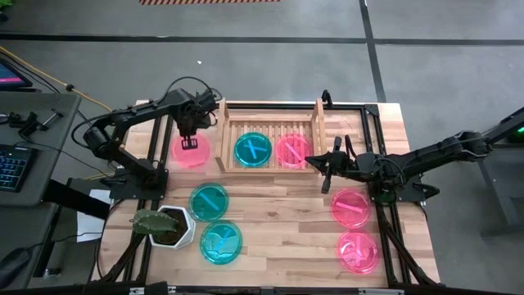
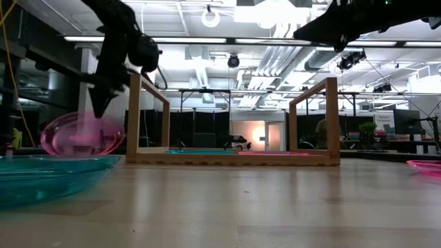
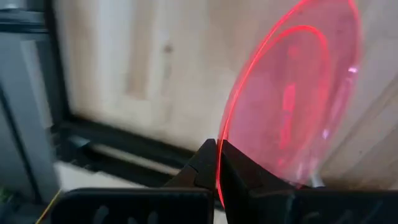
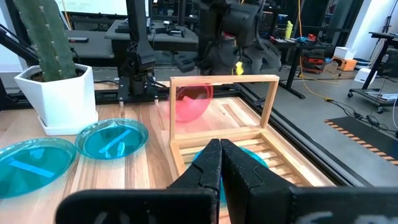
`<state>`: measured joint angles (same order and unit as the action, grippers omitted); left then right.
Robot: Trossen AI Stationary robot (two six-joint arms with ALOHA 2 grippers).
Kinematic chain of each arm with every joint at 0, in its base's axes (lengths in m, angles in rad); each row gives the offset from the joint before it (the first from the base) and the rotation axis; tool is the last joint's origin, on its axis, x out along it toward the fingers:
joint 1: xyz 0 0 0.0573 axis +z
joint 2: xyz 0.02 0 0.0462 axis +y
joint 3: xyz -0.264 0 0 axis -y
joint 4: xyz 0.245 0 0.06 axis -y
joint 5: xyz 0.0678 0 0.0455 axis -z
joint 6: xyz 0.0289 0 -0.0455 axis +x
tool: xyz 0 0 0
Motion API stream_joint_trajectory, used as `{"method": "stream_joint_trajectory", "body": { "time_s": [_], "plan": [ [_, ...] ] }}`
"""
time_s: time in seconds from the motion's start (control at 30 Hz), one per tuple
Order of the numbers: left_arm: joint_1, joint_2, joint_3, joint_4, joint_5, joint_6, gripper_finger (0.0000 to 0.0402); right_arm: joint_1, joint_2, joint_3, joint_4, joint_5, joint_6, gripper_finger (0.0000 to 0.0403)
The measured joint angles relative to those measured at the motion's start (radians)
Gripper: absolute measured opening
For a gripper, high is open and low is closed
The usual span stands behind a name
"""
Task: Place and stack plates onto a shelf
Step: Stack the pink plate on top of the pink plate on the shelf
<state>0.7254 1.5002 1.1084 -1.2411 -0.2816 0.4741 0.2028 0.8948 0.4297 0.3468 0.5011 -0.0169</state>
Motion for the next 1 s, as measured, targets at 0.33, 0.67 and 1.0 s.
{"method": "stream_joint_trajectory", "body": {
  "time_s": [0.33,0.67,1.0],
  "plan": [
    [0.0,0.0,0.154,-0.074,-0.215,-0.173,0.0,0.0,0.0,0.0,-0.006,0.0,0.001,0.0],
    [-0.021,0.0,0.288,-0.09,-0.539,-0.331,0.0,0.0,0.0,0.0,-0.006,0.0,0.001,0.0],
    [-0.163,-0.001,0.475,0.202,-0.593,-0.322,0.0,0.0,0.0,0.0,-0.006,0.0,-0.005,0.0]
  ]
}}
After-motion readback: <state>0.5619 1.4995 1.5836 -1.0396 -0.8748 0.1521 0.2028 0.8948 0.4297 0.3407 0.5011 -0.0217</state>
